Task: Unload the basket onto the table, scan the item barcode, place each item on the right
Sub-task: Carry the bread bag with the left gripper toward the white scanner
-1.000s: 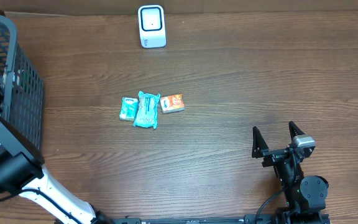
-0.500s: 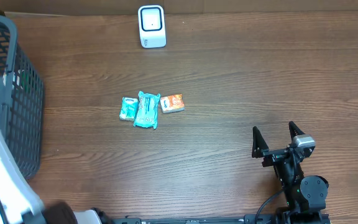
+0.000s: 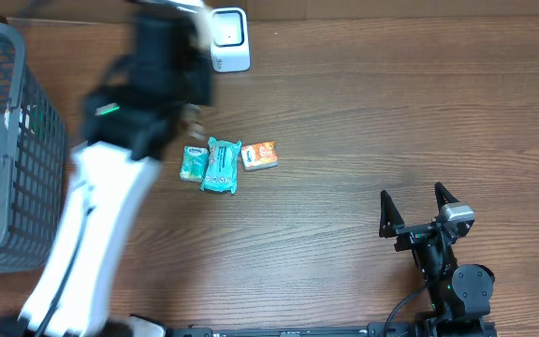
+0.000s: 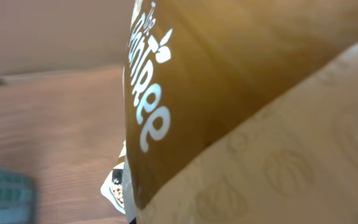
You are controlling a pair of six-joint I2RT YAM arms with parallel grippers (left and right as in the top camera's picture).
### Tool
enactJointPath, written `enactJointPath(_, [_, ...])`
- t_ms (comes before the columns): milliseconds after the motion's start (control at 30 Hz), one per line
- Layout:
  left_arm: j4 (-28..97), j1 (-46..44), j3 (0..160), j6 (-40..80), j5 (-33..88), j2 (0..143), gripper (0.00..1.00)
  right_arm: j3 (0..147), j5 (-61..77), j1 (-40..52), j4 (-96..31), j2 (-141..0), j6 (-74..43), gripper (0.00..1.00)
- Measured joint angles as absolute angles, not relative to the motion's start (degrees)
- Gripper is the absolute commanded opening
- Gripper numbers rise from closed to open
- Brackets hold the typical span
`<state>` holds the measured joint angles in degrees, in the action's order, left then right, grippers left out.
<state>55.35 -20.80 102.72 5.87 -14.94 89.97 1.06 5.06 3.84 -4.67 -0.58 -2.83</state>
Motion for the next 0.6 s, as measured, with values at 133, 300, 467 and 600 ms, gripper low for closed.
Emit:
enactJointPath(133, [56.9, -28.8, 102.7, 5.9, -16.0, 99.8, 0.04, 1.1, 5.1, 3.8, -4.6, -0.6, -2.8, 1.0])
enactJointPath(300, [55.7, -36.7, 102.7, 10.2, -16.8, 110.6, 0.04, 1.1, 5.1, 3.8, -4.6, -0.6, -2.8, 1.0])
enactJointPath(467, [55.7, -40.7, 102.7, 18.2, -15.1, 116.0, 0.04, 1.1, 5.1, 3.9, -4.7, -0.6, -2.8, 1.0])
enactJointPath(600, [55.8, -42.5, 102.7, 28.9, -12.2, 118.0, 0.04, 1.1, 5.1, 3.9, -4.7, -0.6, -2.8, 1.0])
